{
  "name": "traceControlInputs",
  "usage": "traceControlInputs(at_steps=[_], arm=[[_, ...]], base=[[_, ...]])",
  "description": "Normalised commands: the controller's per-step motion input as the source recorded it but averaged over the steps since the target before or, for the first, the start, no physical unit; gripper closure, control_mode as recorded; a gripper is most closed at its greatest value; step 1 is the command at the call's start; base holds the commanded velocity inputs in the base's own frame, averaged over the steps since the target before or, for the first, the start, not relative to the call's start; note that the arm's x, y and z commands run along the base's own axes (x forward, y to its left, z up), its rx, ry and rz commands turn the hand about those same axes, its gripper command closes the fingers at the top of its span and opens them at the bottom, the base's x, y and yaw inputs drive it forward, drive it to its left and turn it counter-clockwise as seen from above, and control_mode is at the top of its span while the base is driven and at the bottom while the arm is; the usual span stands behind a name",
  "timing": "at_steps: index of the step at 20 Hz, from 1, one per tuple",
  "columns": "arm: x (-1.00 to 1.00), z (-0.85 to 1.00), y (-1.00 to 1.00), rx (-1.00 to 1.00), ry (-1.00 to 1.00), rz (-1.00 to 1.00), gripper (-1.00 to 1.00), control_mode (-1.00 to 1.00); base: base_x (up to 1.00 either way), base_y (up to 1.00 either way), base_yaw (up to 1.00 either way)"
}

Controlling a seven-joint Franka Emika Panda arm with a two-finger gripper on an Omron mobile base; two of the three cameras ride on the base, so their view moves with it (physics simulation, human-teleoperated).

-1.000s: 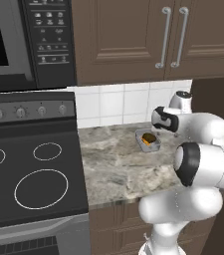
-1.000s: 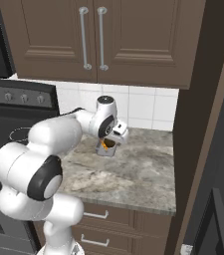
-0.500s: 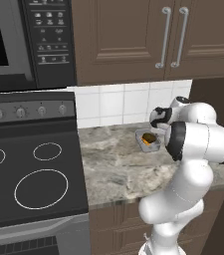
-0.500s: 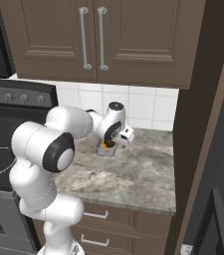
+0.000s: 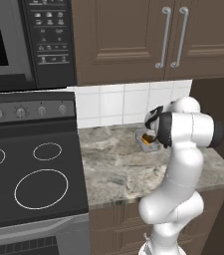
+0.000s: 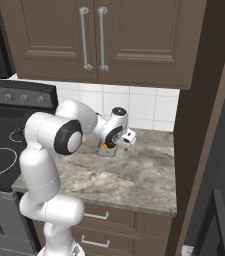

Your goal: Place the tupperware on the second highest shelf of the fridge. Make space for the tupperware among the existing items by rearranging them on the shelves if needed. Close the fridge door when finished.

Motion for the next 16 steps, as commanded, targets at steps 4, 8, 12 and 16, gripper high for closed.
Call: traceControlInputs(at_steps=[4, 8, 12, 16], arm=[[0.37, -0.39, 0.00, 0.00, 0.00, 0.00, -1.00, -1.00], [0.28, -0.40, 0.05, 0.00, 0.00, 0.00, -1.00, -1.00], [-0.16, -0.28, 0.29, -0.01, -0.05, 0.02, -1.00, -1.00], [-0.71, -0.21, 0.48, -0.07, -0.17, 0.05, -1.00, -1.00]], base=[[0.00, 0.00, 0.00], [0.00, 0.00, 0.00], [0.00, 0.00, 0.00], [0.00, 0.00, 0.00]])
